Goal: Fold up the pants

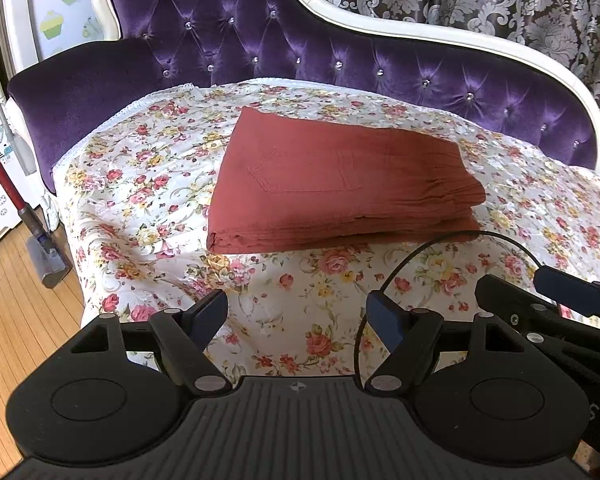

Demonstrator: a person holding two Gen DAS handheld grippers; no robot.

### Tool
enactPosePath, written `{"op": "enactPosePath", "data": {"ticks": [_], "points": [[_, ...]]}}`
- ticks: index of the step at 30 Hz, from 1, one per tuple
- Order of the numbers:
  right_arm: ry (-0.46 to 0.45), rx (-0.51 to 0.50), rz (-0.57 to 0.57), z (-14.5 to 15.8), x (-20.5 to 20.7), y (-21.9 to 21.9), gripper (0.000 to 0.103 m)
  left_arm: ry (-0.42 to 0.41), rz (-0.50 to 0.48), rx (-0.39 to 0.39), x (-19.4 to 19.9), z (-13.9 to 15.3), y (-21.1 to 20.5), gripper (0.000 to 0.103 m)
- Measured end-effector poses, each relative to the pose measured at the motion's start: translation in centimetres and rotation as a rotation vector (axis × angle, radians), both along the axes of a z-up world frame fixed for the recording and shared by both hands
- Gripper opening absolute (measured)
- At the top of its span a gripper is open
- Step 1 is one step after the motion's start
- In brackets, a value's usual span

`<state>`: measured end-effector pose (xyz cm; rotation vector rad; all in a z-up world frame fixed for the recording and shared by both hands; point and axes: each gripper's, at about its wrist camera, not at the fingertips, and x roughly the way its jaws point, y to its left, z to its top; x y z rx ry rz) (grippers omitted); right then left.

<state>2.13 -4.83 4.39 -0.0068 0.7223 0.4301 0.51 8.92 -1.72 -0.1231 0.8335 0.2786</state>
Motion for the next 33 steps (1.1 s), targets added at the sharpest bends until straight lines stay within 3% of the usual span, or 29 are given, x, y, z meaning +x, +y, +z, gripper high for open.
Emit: {"op": "enactPosePath", "data": {"ticks": [33], "points": [[0.0, -0.002, 0.017, -0.03, 0.37, 0.03, 0.055, -0.002, 0.013, 0.015, 0.32, -0.11, 0.52, 0.075]]}}
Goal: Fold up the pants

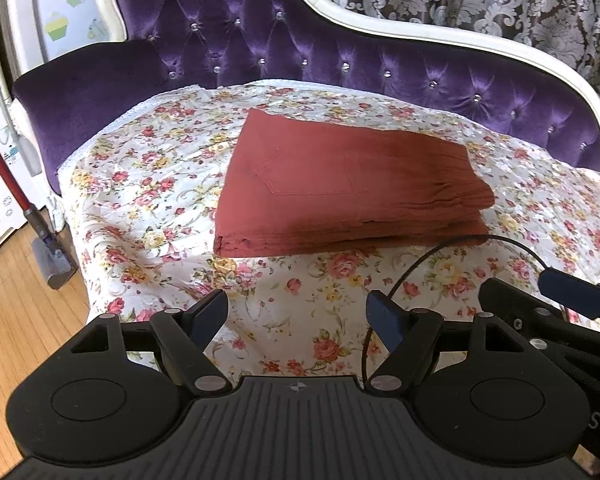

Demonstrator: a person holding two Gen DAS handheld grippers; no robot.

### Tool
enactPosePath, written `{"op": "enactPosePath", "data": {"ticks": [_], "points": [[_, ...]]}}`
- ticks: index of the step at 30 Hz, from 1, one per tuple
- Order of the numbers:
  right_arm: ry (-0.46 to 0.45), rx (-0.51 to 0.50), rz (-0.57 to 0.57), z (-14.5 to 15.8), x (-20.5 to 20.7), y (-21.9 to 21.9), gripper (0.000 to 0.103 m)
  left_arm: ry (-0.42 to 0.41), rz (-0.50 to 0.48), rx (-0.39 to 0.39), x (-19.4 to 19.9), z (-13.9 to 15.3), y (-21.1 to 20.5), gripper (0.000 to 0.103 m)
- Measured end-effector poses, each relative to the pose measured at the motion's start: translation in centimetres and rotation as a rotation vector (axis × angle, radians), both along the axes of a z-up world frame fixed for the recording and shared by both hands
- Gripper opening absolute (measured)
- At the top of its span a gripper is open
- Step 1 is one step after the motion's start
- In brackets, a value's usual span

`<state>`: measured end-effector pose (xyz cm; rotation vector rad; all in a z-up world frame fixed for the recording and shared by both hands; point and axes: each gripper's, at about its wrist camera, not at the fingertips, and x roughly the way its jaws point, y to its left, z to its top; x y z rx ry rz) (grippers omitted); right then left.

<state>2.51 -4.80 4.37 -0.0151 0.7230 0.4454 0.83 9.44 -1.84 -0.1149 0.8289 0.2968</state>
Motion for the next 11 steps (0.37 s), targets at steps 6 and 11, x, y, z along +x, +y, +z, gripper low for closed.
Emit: {"op": "enactPosePath", "data": {"ticks": [6, 11], "points": [[-0.002, 0.002, -0.002, 0.02, 0.05, -0.06, 0.055, 0.012, -0.011, -0.034, 0.17, -0.3, 0.15, 0.075], [-0.001, 0.001, -0.003, 0.01, 0.06, -0.05, 0.055, 0.003, -0.02, -0.004, 0.08, -0.23, -0.18, 0.075]]}}
